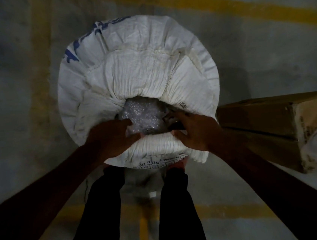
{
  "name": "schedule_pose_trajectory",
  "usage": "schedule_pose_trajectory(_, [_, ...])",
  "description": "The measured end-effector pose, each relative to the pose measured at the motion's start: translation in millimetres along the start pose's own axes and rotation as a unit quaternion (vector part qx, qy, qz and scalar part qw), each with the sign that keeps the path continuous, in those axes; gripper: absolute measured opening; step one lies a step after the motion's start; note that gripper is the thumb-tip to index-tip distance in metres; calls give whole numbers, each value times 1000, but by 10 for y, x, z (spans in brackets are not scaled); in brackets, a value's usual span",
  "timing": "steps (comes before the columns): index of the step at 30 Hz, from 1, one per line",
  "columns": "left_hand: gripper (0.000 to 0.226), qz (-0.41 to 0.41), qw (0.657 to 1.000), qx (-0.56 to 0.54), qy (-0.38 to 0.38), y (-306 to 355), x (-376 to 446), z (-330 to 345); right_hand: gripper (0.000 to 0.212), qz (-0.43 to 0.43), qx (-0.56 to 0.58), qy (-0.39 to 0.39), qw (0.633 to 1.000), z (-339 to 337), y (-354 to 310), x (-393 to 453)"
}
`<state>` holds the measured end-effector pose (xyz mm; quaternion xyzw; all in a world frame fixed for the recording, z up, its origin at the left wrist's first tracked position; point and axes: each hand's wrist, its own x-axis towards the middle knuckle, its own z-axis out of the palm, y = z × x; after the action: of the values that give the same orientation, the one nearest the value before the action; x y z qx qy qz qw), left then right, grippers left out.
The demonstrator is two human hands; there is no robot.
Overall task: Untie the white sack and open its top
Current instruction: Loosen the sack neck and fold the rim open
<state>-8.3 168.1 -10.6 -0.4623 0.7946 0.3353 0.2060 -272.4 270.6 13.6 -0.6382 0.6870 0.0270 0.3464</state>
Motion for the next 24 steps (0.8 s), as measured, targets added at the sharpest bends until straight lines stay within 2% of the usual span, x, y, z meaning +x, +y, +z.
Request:
schedule_pose_trajectory(4, [91, -41, 996, -59, 45, -6, 59, -47, 67, 20, 73, 28, 997, 65, 34, 44])
schedule_pose_trajectory(8, [82, -54, 972, -138, 184, 79, 158, -126, 73, 72, 160, 109, 979, 110, 14, 127])
schedule_pose_trajectory(11, [93, -67, 949, -166, 260, 95, 190, -208, 76, 80, 191, 130, 970, 33, -19, 160])
schedule_pose_trajectory(14, [96, -76, 942, -175, 275, 92, 215, -240, 77, 86, 197, 129, 968, -5, -24, 194])
schedule_pose_trajectory(17, [81, -88, 945, -173, 262, 153, 258, -263, 72, 92, 218, 177, 955, 23, -20, 256])
schedule_pose_trajectory(21, [68, -57, 955, -176, 231, 230, 354, -286, 65, 60, 333, 229, 913, 109, -72, 391])
schedule_pose_trajectory(24, [49, -17, 957, -208, 200, 325, 440, -327, 64, 89, 434, 256, 859, 166, -187, 501])
